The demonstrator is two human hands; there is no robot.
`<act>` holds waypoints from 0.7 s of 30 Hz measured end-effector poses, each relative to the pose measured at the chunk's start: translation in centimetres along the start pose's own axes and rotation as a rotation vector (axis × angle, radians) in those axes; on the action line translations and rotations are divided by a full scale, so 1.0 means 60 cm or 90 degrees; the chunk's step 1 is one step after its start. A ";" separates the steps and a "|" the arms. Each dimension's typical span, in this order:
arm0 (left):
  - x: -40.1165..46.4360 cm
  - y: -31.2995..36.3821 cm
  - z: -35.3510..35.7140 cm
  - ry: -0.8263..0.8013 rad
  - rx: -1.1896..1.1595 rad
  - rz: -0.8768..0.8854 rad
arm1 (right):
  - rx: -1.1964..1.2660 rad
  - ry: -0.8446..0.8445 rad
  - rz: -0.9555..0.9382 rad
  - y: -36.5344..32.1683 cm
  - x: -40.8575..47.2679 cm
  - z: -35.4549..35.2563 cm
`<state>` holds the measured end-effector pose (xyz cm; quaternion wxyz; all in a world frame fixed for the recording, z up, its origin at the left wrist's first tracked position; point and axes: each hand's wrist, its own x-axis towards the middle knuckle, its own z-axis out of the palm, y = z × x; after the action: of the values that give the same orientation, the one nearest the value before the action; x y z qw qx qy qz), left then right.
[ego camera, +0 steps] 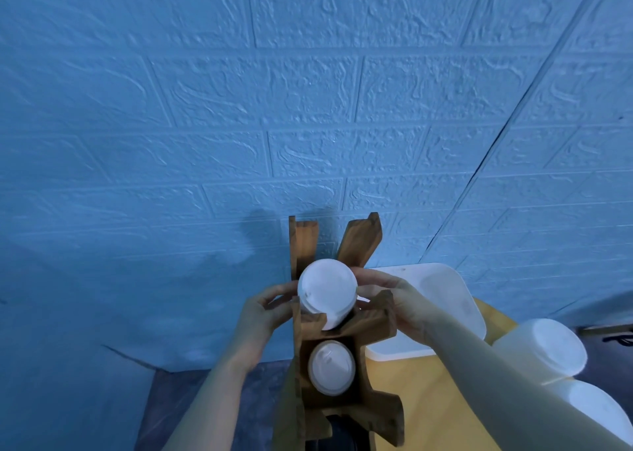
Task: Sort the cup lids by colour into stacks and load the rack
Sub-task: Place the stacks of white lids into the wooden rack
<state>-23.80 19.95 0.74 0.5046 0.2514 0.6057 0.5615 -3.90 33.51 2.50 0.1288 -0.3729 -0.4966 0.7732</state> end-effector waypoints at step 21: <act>-0.029 0.028 0.039 0.102 -0.014 0.055 | -0.140 0.113 -0.076 -0.035 -0.052 0.017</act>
<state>-21.50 19.83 3.23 0.4326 0.2261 0.6265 0.6076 -2.87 32.04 5.95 0.1761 -0.4212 -0.5864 0.6691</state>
